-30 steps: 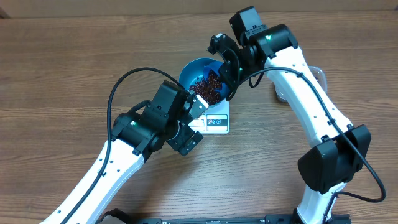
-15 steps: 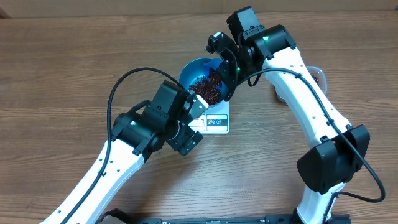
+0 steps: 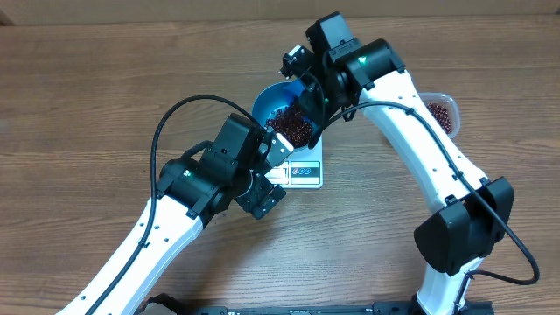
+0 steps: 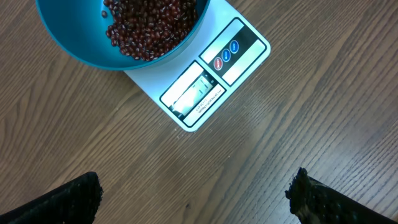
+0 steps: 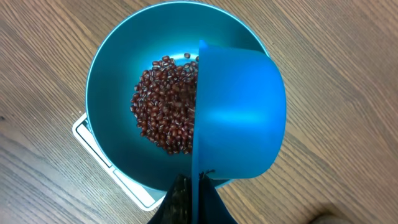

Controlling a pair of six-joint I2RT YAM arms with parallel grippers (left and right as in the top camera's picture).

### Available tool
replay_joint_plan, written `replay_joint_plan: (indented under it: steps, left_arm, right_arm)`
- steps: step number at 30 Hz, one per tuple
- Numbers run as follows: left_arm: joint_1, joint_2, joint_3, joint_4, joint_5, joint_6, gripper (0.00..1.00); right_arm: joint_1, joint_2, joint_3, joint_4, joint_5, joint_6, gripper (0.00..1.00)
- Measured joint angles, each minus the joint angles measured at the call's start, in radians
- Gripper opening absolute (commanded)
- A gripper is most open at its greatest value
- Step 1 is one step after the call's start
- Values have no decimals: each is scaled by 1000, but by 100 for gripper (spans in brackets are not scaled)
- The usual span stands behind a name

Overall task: Scoop item into bowl and weigh 150g on scale
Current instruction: 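Tilt the blue scoop to pour red beans into the teal bowl, then hold the emptied scoop over the bowl while beans settle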

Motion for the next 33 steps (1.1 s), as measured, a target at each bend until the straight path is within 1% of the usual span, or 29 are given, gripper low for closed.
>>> replay_joint_plan:
  steps: [11, 22, 33]
  left_arm:
    - [0, 0, 0, 0, 0, 0, 99]
    - [0, 0, 0, 0, 0, 0, 100]
    - [0, 0, 0, 0, 0, 0, 99]
  right_arm:
    - [48, 0, 0, 0, 97, -3, 4]
    - [53, 0, 0, 0, 144, -3, 4]
    - [91, 0, 0, 3, 183, -4, 4]
